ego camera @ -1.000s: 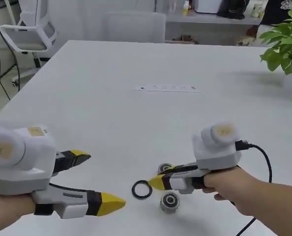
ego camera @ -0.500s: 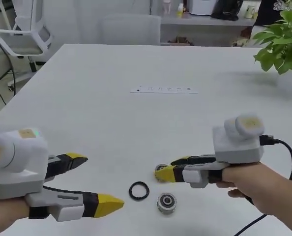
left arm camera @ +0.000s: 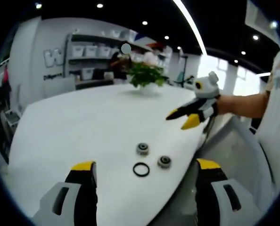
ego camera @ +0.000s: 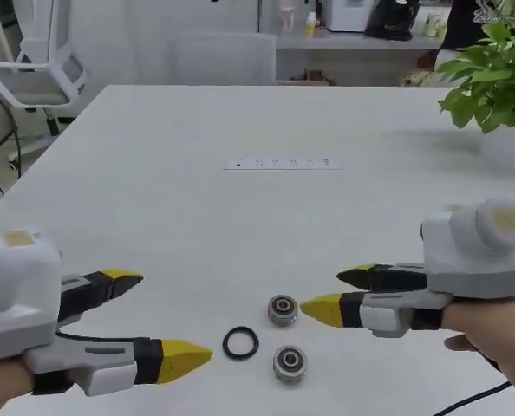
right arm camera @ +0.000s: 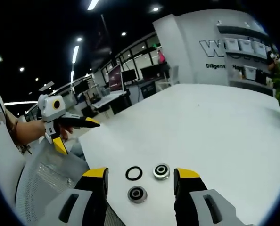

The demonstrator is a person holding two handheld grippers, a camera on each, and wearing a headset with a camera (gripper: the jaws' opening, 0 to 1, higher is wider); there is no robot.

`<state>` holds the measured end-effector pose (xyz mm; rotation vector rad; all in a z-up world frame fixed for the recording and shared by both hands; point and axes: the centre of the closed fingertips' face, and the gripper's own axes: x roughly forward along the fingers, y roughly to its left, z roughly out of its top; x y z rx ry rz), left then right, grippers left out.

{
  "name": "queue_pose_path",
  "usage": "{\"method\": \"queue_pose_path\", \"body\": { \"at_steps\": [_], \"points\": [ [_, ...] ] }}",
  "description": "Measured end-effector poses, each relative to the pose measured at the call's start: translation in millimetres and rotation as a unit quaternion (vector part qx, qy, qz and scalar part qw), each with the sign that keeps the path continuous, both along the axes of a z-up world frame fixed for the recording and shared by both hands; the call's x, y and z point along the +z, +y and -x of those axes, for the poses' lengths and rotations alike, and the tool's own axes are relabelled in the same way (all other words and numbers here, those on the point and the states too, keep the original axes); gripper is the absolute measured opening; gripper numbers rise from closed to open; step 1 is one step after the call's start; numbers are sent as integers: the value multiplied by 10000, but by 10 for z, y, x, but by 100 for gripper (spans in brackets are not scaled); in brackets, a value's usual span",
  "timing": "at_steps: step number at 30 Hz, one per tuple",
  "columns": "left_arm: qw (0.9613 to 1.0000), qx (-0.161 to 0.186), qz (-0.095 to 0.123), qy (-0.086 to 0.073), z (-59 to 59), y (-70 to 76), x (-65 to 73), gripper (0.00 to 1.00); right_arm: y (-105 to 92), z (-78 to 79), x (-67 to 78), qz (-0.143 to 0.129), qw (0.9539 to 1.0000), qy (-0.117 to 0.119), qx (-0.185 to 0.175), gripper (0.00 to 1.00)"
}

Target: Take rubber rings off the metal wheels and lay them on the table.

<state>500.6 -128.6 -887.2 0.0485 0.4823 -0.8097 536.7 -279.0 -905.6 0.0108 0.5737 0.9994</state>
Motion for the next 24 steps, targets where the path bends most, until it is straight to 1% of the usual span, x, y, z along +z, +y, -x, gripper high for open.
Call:
{"method": "queue_pose_path", "body": {
  "at_steps": [3, 7, 9, 11, 12, 15, 18, 20, 24],
  "points": [
    [10000, 60, 41, -28, 5, 21, 18, 87, -65, 62, 8, 18, 10000, -42, -36, 58],
    [9999, 99, 78, -42, 47, 42, 45, 87, -187, 108, -22, 152, 9997, -156, -140, 63],
    [9999, 93, 37, -68, 65, 53, 58, 88, -234, 127, -42, 247, 9994, -183, -154, 66],
    [9999, 87, -47, -127, 75, 74, 76, 88, -293, 148, -47, 319, 9991, -229, -175, 67],
    [9998, 81, -108, -164, 80, 89, 83, 88, -322, 150, -44, 325, 9990, -245, -201, 67],
    [9995, 95, -197, -222, 85, 119, 88, 88, -387, 190, 7, 241, 9989, -278, -302, 69],
    [9994, 131, -201, -229, 87, 138, 84, 89, -435, 219, 20, 212, 9987, -305, -341, 71],
    [9995, 148, -180, -211, 97, 140, 75, 89, -450, 255, 15, 265, 9986, -328, -330, 72],
    [9993, 155, -249, -220, 109, 147, 58, 89, -484, 314, -31, 395, 9981, -361, -309, 74]
  ]
}}
